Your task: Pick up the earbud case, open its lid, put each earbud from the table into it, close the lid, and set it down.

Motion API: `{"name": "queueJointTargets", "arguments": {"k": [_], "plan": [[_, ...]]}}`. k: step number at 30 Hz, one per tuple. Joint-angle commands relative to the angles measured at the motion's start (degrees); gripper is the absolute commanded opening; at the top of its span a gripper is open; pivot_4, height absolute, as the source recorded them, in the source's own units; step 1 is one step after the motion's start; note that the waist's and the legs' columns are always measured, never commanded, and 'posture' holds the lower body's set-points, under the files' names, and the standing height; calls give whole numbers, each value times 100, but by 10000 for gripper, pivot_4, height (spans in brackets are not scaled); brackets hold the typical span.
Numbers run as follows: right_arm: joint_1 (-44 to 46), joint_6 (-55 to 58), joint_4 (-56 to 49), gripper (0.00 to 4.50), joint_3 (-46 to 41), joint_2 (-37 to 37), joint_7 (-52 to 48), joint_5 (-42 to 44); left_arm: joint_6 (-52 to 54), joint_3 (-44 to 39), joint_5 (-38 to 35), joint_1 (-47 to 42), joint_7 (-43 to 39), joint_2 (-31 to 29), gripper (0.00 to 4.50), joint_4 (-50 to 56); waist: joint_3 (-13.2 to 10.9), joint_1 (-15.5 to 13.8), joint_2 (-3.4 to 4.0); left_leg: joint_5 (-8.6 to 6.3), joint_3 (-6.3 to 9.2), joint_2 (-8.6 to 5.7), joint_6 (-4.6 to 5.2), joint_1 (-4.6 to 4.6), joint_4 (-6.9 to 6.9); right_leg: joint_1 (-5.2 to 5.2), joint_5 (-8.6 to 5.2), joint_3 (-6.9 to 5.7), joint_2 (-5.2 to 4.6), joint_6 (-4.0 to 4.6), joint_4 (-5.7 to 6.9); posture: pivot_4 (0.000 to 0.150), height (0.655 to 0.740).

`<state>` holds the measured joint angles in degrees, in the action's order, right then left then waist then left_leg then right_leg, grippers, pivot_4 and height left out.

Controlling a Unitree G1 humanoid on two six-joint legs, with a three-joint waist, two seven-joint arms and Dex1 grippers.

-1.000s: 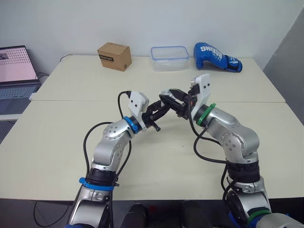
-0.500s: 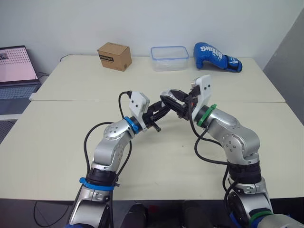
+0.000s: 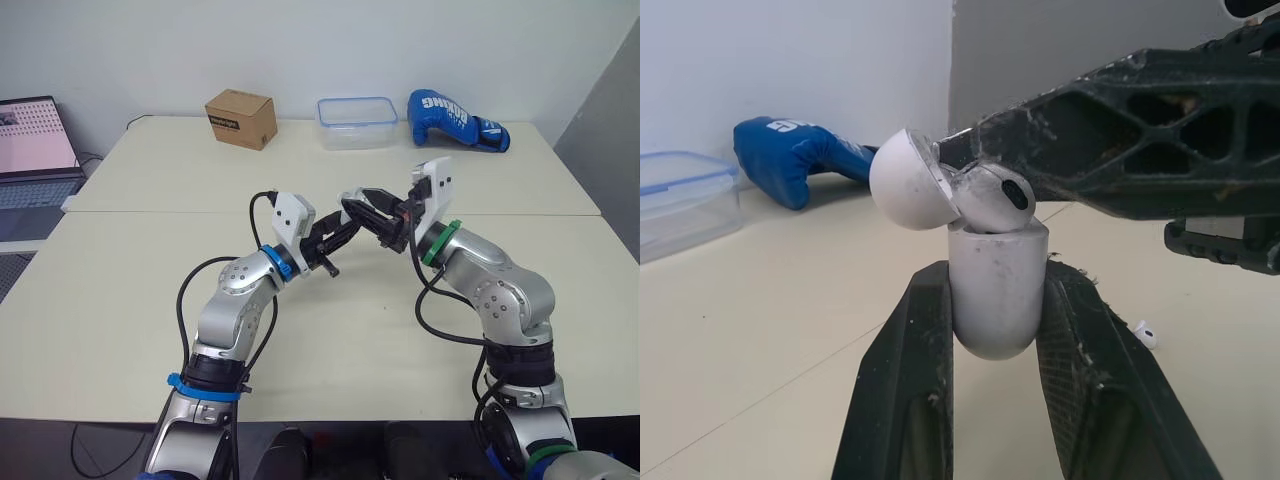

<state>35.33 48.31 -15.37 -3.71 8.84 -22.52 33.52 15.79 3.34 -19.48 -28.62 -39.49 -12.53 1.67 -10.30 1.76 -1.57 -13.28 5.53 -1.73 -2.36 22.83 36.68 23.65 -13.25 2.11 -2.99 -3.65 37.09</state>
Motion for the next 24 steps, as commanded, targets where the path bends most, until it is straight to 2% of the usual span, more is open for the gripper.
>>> {"name": "queueJointTargets", "arguments": {"k": [1, 13, 24], "plan": [[201, 186, -180, 27290, -334, -94, 202, 436, -139, -25, -118, -100, -37, 35, 7664, 297, 0, -1, 0, 0, 0, 0, 0, 0, 0, 0, 0, 0, 0, 0, 0, 1500, 7400], [150, 493, -180, 27290, -581, -50, 583, 865, -129, -5, -130, -99, -51, 10, 7664, 293, 0, 2, 1, 0, -1, 0, 0, 1, -1, 0, 0, 1, 1, 0, -1, 1500, 7400], [7, -24, -479, 27290, 103, 480, 191, 370, -120, -4, -127, -83, -40, 1, 7664, 310, -1, 2, 1, 0, -2, 1, 1, 1, -1, 0, 0, 0, 2, 0, -2, 1500, 7400]]}}
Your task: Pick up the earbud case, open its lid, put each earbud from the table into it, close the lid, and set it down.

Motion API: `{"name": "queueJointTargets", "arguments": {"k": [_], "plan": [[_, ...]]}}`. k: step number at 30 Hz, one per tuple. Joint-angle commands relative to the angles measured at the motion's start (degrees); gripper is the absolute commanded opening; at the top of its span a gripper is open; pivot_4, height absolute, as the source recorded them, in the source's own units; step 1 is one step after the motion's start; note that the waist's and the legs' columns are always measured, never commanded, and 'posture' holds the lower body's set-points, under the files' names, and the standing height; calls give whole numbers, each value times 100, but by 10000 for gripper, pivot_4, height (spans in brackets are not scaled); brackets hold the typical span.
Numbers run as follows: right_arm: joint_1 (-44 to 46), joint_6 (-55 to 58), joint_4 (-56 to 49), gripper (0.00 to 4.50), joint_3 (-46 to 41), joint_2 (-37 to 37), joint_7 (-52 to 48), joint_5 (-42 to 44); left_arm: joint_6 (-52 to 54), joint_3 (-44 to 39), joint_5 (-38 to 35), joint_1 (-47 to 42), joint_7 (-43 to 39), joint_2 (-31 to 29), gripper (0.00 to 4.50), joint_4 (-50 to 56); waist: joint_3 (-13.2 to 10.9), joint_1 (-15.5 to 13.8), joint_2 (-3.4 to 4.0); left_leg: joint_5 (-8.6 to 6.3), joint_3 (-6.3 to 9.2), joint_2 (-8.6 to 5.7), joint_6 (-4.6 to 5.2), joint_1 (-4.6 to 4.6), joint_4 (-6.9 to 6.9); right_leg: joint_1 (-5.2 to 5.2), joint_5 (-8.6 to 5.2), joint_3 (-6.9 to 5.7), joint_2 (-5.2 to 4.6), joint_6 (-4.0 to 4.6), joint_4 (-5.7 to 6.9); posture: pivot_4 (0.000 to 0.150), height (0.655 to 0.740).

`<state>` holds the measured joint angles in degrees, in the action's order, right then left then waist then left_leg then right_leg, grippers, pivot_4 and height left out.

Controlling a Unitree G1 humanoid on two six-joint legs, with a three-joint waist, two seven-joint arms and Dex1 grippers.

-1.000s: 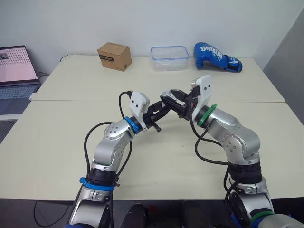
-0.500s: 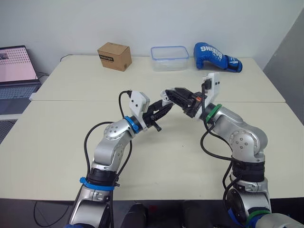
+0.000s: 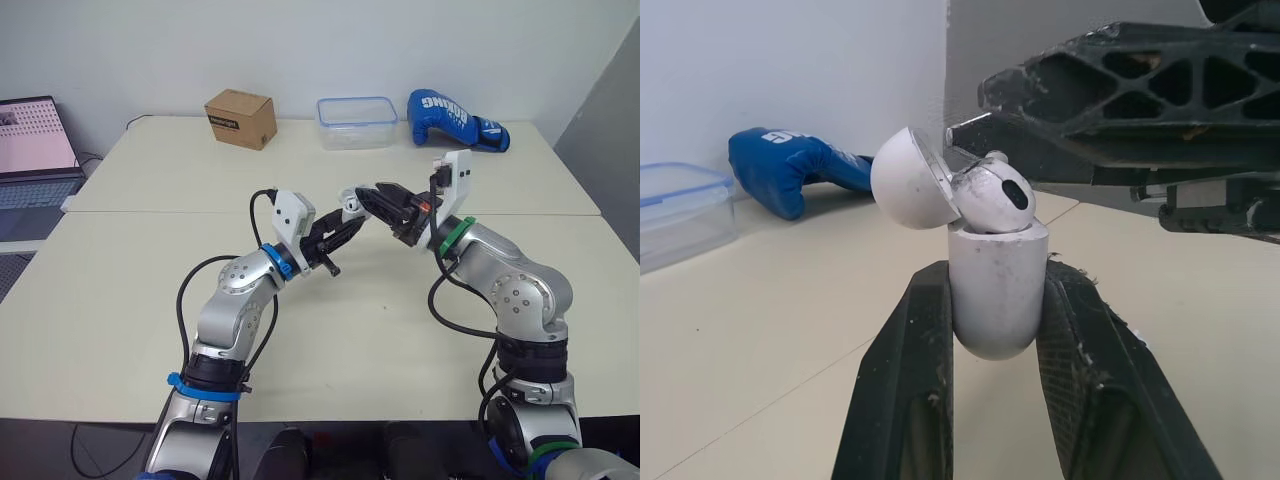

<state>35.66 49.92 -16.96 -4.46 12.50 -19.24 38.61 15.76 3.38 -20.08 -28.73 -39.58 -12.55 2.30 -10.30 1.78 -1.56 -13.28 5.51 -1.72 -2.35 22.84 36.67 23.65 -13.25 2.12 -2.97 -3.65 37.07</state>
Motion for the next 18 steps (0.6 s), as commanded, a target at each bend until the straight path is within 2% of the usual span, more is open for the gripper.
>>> {"name": "queueJointTargets", "arguments": {"k": [1, 18], "plan": [[-42, -224, -335, 27290, 249, 139, -152, -184, -117, -5, -65, -69, -31, 4, 7664, 248, 0, 0, 0, 0, 0, 0, 0, 0, 0, 0, 0, 0, 0, 0, -1, 1500, 7400], [-90, -583, -287, 27290, 874, 122, -145, -877, -135, 15, -51, -59, -12, -12, 7664, 256, 0, -3, 0, 0, 0, 1, 0, 0, 0, 0, 0, 0, 1, 0, -3, 1500, 7400]]}}
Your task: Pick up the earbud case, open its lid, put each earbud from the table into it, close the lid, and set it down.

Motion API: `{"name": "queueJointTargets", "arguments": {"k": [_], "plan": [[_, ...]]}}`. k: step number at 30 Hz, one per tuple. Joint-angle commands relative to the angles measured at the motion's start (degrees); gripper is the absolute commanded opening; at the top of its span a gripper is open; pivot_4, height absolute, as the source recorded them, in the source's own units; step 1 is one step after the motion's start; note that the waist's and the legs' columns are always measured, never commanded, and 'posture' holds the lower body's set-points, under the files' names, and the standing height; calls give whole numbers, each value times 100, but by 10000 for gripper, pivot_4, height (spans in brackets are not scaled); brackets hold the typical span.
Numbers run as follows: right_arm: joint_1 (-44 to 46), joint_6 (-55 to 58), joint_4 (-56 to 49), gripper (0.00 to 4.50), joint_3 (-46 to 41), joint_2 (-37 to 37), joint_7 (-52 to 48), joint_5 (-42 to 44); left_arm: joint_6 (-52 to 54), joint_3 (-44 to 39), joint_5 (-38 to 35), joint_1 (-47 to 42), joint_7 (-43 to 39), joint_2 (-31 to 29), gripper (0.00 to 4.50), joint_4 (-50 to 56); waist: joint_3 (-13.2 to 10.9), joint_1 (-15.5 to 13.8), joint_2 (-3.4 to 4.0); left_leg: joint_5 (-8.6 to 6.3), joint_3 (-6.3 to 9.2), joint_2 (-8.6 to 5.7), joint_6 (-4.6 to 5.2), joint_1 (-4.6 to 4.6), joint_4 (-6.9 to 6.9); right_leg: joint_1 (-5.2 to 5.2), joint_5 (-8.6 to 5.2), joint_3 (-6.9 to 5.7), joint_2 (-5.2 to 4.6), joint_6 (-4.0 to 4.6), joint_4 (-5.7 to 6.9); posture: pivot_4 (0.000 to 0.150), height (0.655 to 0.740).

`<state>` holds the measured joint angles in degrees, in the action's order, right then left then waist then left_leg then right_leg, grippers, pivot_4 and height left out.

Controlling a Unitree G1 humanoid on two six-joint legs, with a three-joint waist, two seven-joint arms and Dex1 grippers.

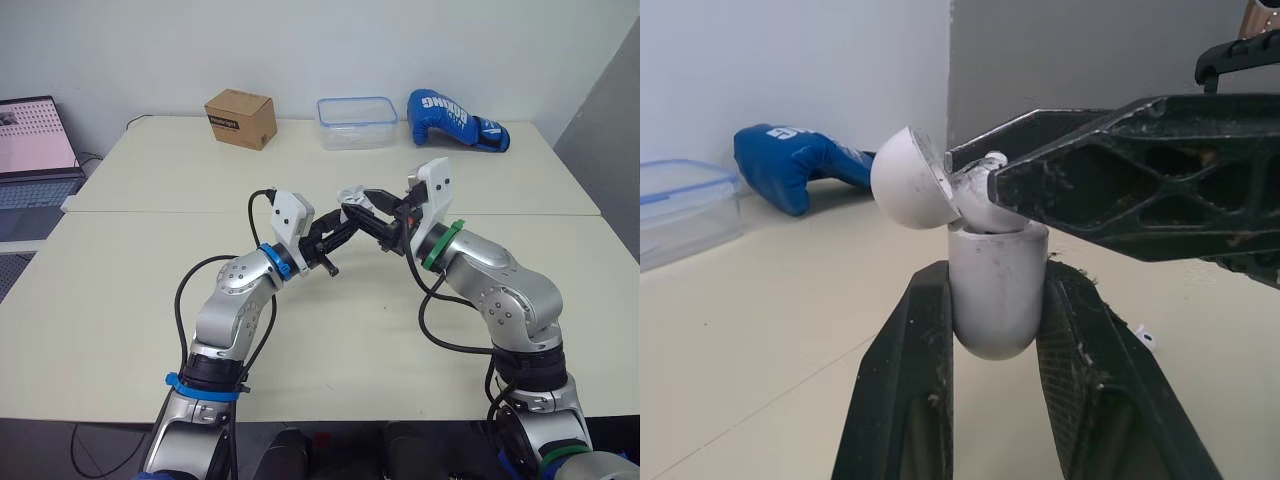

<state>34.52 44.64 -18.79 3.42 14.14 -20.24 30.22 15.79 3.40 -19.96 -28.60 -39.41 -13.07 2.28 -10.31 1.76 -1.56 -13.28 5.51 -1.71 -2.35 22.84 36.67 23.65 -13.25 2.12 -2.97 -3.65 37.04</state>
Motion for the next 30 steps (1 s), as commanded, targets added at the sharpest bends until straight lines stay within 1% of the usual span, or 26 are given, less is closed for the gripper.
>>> {"name": "queueJointTargets", "arguments": {"k": [1, 3, 4, 6, 8, 9, 15, 30], "plan": [[24, -58, -97, 27290, 106, -43, -62, -53, -141, 11, -62, -75, -26, 40, 7664, 253, 0, -1, 0, 0, 0, 0, 0, 0, 0, 0, 0, 0, 0, 0, 0, 1500, 7400], [19, -67, -88, 27290, 126, -48, -85, -72, -143, 7, -60, -80, -23, 40, 7664, 245, 0, -1, 0, 0, 0, 0, 0, 0, 0, 0, 0, 0, 0, 0, -1, 1500, 7400], [14, -63, -87, 25680, 124, -55, -87, -77, -144, 6, -58, -80, -22, 39, 7664, 243, 0, 0, 0, 0, 0, 0, 0, 0, 0, 0, 0, 0, 0, 0, 0, 1500, 7400], [7, -62, -88, 21129, 127, -59, -100, -97, -141, 6, -57, -81, -19, 39, 7664, 246, 0, -1, 0, 0, 0, 0, 0, 0, 0, 0, 0, 0, 0, 0, 0, 1500, 7400], [4, -57, -91, 13862, 127, -66, -115, -118, -140, 5, -56, -81, -18, 39, 7664, 246, 0, 0, 0, 0, 0, 0, 0, 0, 0, 0, 0, 0, 0, 0, 0, 1500, 7400], [6, -56, -92, 10913, 130, -67, -130, -130, -140, 6, -55, -82, -19, 38, 7664, 245, 0, 0, 0, 0, 0, 0, 0, 0, 0, 0, 0, 1, 0, 0, 0, 1500, 7400], [-14, -89, -93, 10913, 169, -56, -192, -232, -145, 8, -45, -90, -12, 39, 7664, 241, 0, 0, 0, 0, 0, 0, 0, 0, 0, 0, 0, 0, 0, 0, 0, 1500, 7400], [-53, 23, -69, 10913, 3, -173, -105, -120, -160, 27, -29, -112, -8, 70, 7664, 219, 0, -1, 0, 0, 0, 0, 0, 0, 0, 0, 0, 0, 0, 0, -1, 1500, 7400]]}}
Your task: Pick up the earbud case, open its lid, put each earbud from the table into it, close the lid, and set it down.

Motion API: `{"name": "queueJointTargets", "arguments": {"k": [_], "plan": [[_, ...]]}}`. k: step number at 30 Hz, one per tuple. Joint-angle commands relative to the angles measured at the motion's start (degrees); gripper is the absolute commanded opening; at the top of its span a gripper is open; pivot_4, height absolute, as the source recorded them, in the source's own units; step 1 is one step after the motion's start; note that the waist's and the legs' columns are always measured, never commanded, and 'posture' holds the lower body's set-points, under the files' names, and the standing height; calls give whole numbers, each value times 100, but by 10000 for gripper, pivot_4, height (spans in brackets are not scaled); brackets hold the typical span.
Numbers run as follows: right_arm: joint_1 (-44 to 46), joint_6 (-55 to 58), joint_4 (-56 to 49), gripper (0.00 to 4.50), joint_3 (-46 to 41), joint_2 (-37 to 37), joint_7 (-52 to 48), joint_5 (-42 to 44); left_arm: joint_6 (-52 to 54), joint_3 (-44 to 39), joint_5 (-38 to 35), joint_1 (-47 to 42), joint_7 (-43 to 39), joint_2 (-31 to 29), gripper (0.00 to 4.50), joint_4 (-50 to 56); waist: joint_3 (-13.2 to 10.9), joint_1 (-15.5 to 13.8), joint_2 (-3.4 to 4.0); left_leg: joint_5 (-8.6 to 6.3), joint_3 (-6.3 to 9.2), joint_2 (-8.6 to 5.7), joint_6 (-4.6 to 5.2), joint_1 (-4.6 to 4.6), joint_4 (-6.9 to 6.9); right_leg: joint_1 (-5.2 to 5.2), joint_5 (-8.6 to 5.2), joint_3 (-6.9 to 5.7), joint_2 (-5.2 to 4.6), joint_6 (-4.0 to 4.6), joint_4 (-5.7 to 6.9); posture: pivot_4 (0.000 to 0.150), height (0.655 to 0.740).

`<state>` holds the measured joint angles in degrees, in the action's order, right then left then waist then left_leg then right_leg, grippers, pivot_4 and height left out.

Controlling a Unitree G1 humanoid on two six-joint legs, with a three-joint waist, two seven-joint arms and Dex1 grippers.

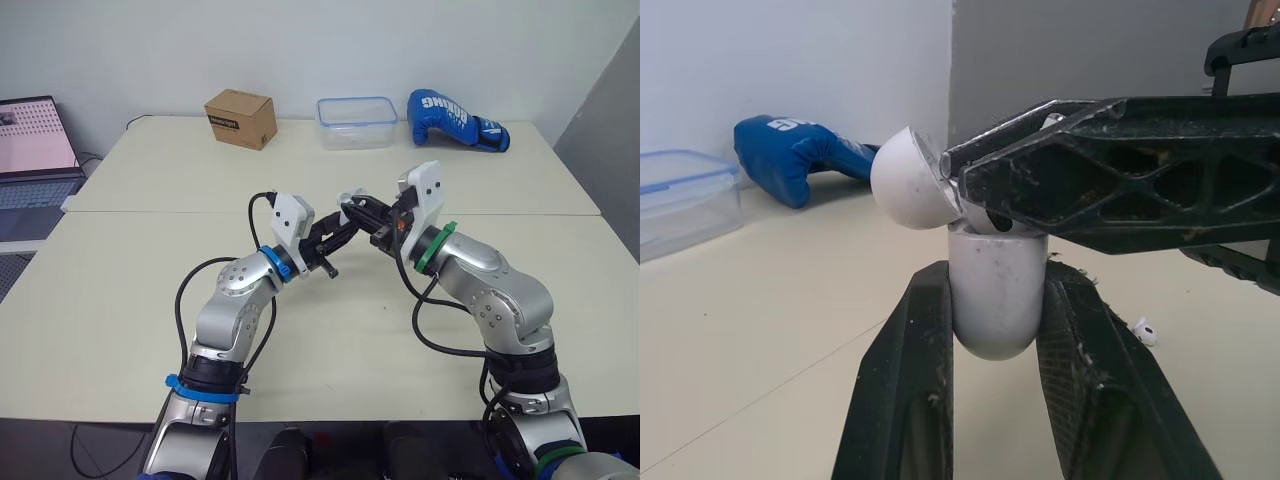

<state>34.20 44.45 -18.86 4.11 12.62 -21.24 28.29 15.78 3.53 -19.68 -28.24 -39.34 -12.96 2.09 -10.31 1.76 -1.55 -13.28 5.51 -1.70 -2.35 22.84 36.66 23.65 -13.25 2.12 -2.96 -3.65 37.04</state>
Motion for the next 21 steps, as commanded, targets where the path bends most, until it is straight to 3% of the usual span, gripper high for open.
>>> {"name": "queueJointTargets", "arguments": {"k": [1, 5, 14, 21], "plan": [[-22, 47, -60, 10913, -69, -22, -10, 74, -161, 13, -55, -149, -18, 58, 7664, 235, 0, 0, 0, 0, 0, 0, 0, 0, 0, 0, 0, 0, 0, 0, 0, 1500, 7400], [-30, 52, -80, 2518, -3, 40, -91, 28, -167, 12, -51, -155, -20, 61, 7664, 228, 0, 0, 0, 0, 0, 0, 0, 0, 0, 0, 0, 0, 0, 0, 0, 1500, 7400], [-56, 6, -103, 2518, 55, 54, -135, -12, -186, 10, -26, -158, -33, 74, 7664, 213, 0, -1, 0, 0, 0, 0, 0, 0, 0, 0, 0, 0, 0, 0, 0, 1500, 7400], [334, 746, -373, 2518, -1104, -38, 13, 1246, -151, -89, -58, 46, -34, 8, 7664, 221, -1, -3, 1, 0, 1, 8, 0, 1, 0, 0, 0, 1, 0, 0, 0, 1500, 7400]]}}
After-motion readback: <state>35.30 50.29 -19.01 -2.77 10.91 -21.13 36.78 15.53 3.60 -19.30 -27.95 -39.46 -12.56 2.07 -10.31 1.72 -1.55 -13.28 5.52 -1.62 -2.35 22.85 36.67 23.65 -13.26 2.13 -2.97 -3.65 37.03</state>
